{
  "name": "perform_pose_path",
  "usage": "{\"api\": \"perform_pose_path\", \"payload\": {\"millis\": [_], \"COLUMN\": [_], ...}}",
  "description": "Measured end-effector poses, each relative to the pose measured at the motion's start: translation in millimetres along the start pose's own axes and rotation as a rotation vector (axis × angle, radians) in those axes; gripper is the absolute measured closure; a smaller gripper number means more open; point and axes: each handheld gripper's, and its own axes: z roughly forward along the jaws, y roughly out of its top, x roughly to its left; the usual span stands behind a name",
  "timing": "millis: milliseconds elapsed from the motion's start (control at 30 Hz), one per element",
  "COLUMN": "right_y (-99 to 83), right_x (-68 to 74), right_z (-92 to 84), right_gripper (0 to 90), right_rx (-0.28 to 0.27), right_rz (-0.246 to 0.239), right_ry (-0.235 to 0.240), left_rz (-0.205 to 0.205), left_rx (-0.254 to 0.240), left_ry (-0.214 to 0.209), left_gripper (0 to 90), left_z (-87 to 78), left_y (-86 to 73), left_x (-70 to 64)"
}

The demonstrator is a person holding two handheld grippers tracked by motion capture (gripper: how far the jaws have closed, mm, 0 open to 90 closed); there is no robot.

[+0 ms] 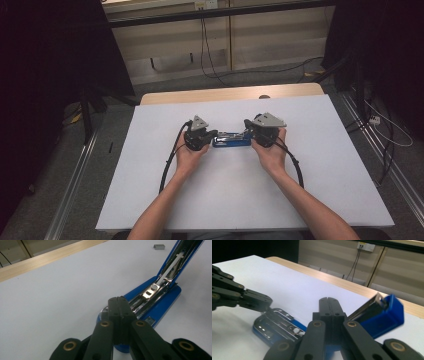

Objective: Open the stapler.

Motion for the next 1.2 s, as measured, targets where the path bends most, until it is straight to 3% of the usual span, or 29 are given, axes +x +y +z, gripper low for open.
{"api": "perform_pose_path", "payload": {"millis": [500, 1200], "right_y": [-10.8, -25.2], "right_x": [-24.4, -39.4], "right_z": [-12.0, -17.0], "right_gripper": [90.0, 90.0], "right_rx": [0.026, 0.046], "right_rz": [0.014, 0.028], "right_ry": [-0.006, 0.007], "left_rz": [-0.002, -0.011], "left_rx": [-0.003, -0.006], "left_ry": [0.001, 0.0], "left_gripper": [90.0, 90.0], "left_z": [-0.1, -0.1], "left_y": [-0.3, -0.8], "left_x": [-0.3, -0.4]}}
